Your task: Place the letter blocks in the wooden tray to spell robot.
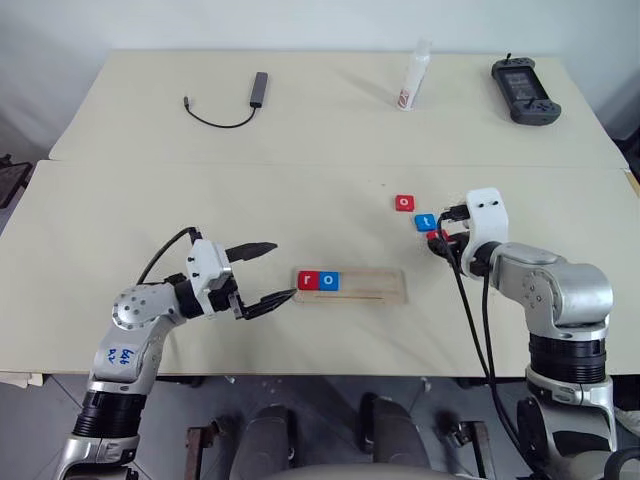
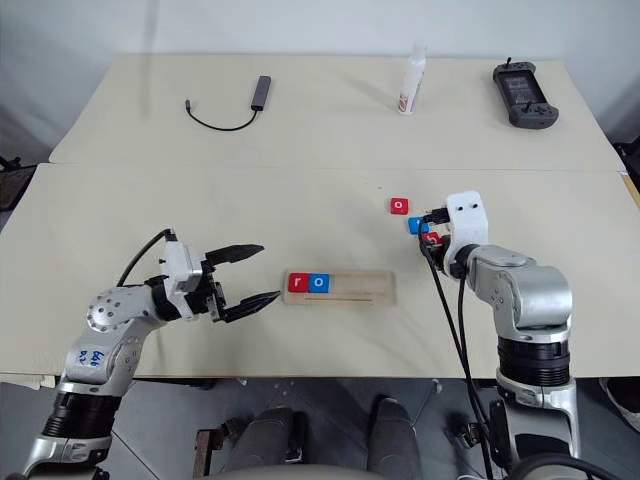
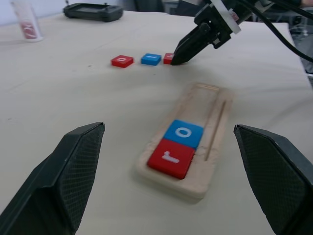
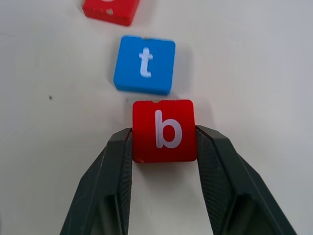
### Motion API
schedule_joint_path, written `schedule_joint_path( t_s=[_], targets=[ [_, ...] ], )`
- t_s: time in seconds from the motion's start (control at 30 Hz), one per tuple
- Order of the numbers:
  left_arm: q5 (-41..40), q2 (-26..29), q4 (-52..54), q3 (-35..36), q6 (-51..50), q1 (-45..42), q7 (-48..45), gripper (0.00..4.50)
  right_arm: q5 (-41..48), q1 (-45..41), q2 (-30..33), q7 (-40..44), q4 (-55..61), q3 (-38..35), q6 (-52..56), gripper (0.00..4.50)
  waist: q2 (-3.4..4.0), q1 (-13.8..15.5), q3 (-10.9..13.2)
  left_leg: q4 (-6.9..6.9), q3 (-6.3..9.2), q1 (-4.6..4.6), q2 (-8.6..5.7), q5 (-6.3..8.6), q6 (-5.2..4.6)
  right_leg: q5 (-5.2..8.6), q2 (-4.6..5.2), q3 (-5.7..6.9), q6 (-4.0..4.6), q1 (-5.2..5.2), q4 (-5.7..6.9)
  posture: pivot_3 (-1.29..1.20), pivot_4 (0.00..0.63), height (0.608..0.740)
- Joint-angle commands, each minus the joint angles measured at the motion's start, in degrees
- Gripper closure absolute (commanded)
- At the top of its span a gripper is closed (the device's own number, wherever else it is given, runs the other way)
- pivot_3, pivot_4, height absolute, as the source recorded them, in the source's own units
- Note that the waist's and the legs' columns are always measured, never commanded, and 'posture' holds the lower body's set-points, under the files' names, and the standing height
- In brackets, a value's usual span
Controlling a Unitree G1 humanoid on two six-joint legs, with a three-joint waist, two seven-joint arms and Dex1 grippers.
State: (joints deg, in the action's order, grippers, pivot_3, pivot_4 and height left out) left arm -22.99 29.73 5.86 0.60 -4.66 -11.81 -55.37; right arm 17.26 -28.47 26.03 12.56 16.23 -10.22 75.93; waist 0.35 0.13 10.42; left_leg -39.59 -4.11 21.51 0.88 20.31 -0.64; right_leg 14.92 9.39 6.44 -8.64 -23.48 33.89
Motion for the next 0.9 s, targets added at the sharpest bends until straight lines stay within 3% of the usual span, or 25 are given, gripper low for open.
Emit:
schedule_joint_path(
  t_s=[0.03,0.2,0.43,0.57,0.67,0.73,0.8,0.9],
  targets=[
    [-0.1,-0.7,0.0,-1.6,1.3,-1.3,-1.9,0.00,0.7,1.6,0.7,-0.9,8.0,-4.4,5.0,3.02,0.00,-0.1,0.0,0.00,0.00,0.01,0.00,0.00,0.00,0.00,0.00,0.00,0.00,0.00,0.00,0.00,0.150,0.740],
    [0.6,-1.8,-4.5,-4.7,2.7,-4.6,-6.1,0.00,0.9,7.6,-4.1,-2.8,23.3,-9.0,15.4,3.02,0.01,-0.2,0.0,0.05,0.00,0.00,0.02,0.00,0.00,0.00,-0.02,0.00,0.00,-0.04,0.00,0.00,0.150,0.740],
    [0.7,-2.8,-7.6,-6.3,3.1,-7.5,-9.0,0.00,-0.5,16.5,-14.2,-7.6,34.3,-8.9,16.6,3.02,-0.02,-0.3,0.0,0.06,-0.09,-0.03,-0.02,0.02,-0.02,-0.01,-0.02,-0.15,-0.02,-0.05,-0.02,0.00,0.150,0.740],
    [0.4,-2.3,-6.9,-6.3,2.4,-7.2,-9.9,0.00,-2.1,16.6,-14.8,-8.5,35.4,-8.4,16.5,1.78,-0.02,-0.3,0.0,0.08,-0.05,-0.04,0.00,0.01,-0.01,0.00,-0.05,-0.13,0.01,-0.09,0.02,0.00,0.150,0.740],
    [-0.4,-1.2,-5.6,-6.2,0.4,-6.6,-10.8,0.00,0.6,16.0,-9.4,-3.4,35.0,-9.9,16.6,0.81,-0.01,-0.3,0.0,0.08,-0.05,-0.03,-0.01,0.02,-0.02,0.00,-0.04,-0.13,0.01,-0.08,-0.01,0.00,0.150,0.740],
    [-0.3,-0.9,-4.9,-5.7,0.3,-6.2,-10.5,0.00,4.0,15.5,-1.8,3.3,33.3,-12.1,15.8,0.13,-0.01,-0.2,0.0,0.08,-0.04,-0.03,-0.01,0.02,-0.03,0.00,-0.04,-0.14,0.01,-0.07,-0.02,0.00,0.150,0.740],
    [-0.1,-0.6,-4.2,-5.3,0.2,-5.6,-10.1,0.00,6.8,15.9,5.7,10.1,30.7,-13.5,12.2,0.13,-0.02,-0.2,0.0,0.07,-0.02,-0.01,-0.03,0.05,-0.08,0.00,-0.02,-0.13,0.00,-0.06,-0.06,0.00,0.150,0.740],
    [0.1,-0.2,-3.2,-4.5,0.2,-4.6,-9.3,0.00,9.1,19.6,19.7,25.7,23.8,-11.9,-3.8,0.13,-0.03,-0.2,0.0,0.10,-0.04,-0.02,-0.03,0.08,-0.13,0.00,-0.02,-0.13,0.00,-0.04,-0.12,0.00,0.150,0.740]
  ],
)
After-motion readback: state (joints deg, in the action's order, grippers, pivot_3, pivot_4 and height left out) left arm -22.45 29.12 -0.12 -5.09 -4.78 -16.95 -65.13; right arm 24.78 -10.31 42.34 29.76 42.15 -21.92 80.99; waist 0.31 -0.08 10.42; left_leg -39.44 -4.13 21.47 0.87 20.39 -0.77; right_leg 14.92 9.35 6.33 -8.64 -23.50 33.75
